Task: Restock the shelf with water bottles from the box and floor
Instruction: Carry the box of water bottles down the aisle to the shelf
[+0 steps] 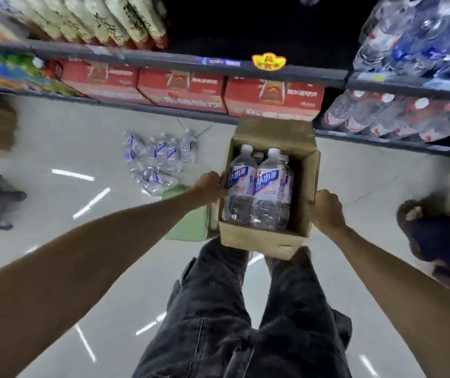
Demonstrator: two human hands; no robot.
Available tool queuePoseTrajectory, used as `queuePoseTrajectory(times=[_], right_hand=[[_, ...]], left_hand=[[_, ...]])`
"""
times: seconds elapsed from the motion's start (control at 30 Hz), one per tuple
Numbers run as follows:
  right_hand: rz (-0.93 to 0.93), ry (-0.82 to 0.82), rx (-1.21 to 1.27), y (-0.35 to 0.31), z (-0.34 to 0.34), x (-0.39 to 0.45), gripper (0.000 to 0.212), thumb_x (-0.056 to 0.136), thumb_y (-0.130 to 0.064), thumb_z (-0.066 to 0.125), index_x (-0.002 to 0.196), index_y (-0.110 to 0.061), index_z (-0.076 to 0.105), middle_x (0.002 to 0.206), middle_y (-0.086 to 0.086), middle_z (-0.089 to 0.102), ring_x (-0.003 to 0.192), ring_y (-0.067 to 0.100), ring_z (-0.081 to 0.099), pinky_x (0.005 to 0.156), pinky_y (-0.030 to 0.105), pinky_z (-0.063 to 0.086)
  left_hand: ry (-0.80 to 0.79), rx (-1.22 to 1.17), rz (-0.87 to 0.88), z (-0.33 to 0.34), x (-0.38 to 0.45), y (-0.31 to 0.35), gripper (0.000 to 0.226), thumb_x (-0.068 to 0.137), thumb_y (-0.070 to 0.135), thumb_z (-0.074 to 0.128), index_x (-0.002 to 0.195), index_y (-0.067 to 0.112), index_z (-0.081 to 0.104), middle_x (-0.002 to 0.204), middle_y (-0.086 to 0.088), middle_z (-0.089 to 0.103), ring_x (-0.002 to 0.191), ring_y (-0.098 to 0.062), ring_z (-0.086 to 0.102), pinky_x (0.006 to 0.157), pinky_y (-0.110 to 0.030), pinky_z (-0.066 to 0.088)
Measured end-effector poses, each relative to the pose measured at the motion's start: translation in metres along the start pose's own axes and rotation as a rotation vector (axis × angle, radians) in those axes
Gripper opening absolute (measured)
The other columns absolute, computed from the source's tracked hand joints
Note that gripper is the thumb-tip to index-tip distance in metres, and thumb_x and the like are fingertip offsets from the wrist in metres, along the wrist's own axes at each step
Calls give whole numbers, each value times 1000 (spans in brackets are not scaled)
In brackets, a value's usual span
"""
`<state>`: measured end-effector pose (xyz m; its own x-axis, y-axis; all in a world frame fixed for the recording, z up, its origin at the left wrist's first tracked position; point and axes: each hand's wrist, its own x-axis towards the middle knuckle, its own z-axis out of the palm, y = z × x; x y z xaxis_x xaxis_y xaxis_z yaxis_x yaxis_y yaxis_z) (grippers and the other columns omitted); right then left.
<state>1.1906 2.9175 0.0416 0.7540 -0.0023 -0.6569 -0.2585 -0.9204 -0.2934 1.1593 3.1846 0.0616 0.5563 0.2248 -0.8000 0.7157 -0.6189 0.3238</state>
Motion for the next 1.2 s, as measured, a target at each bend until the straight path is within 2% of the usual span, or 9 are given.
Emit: queuePoseTrajectory(times=[0.17,0.3,0.47,0.57,0.73,0.87,0.97,1.07,1.2], right_hand=[[144,-45,194,15,21,15,16,85,-12,50,82,3,55,91,26,63,92,44,62,73,41,51],[254,-33,273,39,29,29,19,89,-9,49,96,7,58,101,28,63,97,44,60,71,35,45],[377,-13,361,76,38,38,21,90,-10,47,100,5,59,102,27,64,96,41,61,68,32,43],[449,6,397,95,39,44,24,92,-11,46,104,5,60,103,26,64,96,40,62,69,31,43],[522,102,424,115,46,63,27,98,-17,41,97,2,61,92,19,64,71,27,50,61,29,38],[603,158,494,120,55,86,34,99,-23,41,93,2,63,88,18,65,71,32,56,62,32,46],[656,210,544,111,64,104,37,100,-23,40,90,3,64,87,21,66,69,33,54,61,30,41],[716,228,571,97,75,120,34,99,-20,42,90,4,64,83,23,62,67,30,45,63,29,33],[754,244,650,81,95,144,28,96,-16,47,91,6,63,90,26,64,77,39,55,63,29,32]], left_hand=[[-71,156,39,-3,45,27,32,75,13,74,97,-7,62,90,-18,65,76,-30,65,67,-42,59],[-136,267,69,16,73,55,32,77,11,72,102,-7,63,95,-17,65,75,-24,64,62,-34,58],[-208,403,127,51,102,90,24,77,10,71,96,-4,65,88,-13,65,62,-13,59,44,-17,46],[-261,466,165,68,120,111,23,77,12,69,94,-4,65,89,-13,67,63,-13,60,48,-18,44],[-334,571,271,91,152,148,23,84,19,66,70,9,52,74,-4,57,67,-18,58,52,-20,41],[-369,602,333,101,183,171,20,84,22,68,75,8,56,83,-12,65,79,-27,65,66,-32,56],[-416,629,388,96,213,185,20,82,23,72,77,5,63,68,-2,60,64,-16,58,51,-16,41],[-439,703,403,90,248,193,29,78,28,74,89,3,65,85,-8,69,75,-18,66,57,-31,54],[-424,829,450,86,284,206,24,82,26,70,93,4,64,87,-8,69,77,-23,68,70,-43,59]])
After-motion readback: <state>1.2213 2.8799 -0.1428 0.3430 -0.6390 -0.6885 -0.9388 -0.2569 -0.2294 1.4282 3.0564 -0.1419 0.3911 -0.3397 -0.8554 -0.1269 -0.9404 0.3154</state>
